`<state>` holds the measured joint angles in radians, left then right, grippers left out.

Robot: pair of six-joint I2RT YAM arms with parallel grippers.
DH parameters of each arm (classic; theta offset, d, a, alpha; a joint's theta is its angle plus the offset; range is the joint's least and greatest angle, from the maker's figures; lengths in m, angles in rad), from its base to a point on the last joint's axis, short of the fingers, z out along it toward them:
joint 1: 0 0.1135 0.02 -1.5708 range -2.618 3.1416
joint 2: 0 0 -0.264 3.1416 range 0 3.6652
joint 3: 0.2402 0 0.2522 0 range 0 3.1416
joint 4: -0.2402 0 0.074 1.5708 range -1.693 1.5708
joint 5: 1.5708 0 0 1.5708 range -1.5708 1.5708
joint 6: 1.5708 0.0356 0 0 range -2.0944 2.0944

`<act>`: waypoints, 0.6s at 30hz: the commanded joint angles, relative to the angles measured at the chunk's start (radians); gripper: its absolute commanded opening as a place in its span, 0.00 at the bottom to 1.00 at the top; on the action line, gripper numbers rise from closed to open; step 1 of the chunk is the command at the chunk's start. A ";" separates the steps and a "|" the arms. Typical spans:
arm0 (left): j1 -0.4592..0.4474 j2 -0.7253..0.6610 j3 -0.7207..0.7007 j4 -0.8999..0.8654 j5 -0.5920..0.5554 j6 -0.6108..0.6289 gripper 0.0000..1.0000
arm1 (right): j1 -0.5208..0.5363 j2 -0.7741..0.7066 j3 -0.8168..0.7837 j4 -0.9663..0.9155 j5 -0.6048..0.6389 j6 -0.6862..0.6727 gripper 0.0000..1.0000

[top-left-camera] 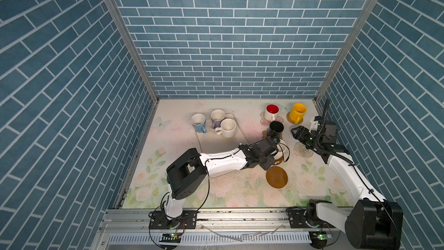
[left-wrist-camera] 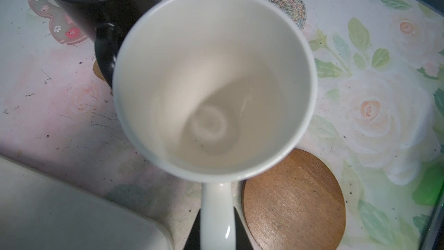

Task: Place cups on coasters
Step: Place the cup on the coaster.

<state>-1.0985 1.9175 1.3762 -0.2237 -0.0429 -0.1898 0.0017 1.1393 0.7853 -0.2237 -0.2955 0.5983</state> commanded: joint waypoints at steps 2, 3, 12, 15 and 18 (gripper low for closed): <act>-0.005 0.004 0.020 0.086 0.000 0.007 0.00 | -0.003 -0.009 -0.015 0.009 -0.001 0.009 0.65; -0.004 0.005 0.018 0.086 0.000 0.007 0.00 | -0.003 -0.010 -0.017 0.009 -0.003 0.010 0.65; -0.005 0.039 0.024 0.088 -0.026 0.005 0.00 | -0.003 -0.025 -0.017 -0.003 -0.014 -0.004 0.65; -0.006 0.048 0.029 0.088 -0.026 0.004 0.00 | -0.003 -0.033 -0.021 -0.004 -0.010 -0.005 0.65; -0.005 0.058 0.035 0.076 -0.035 0.004 0.07 | -0.003 -0.038 -0.021 -0.007 -0.010 -0.005 0.65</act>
<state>-1.0985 1.9633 1.3762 -0.1883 -0.0544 -0.1898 0.0017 1.1248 0.7853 -0.2245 -0.3012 0.5980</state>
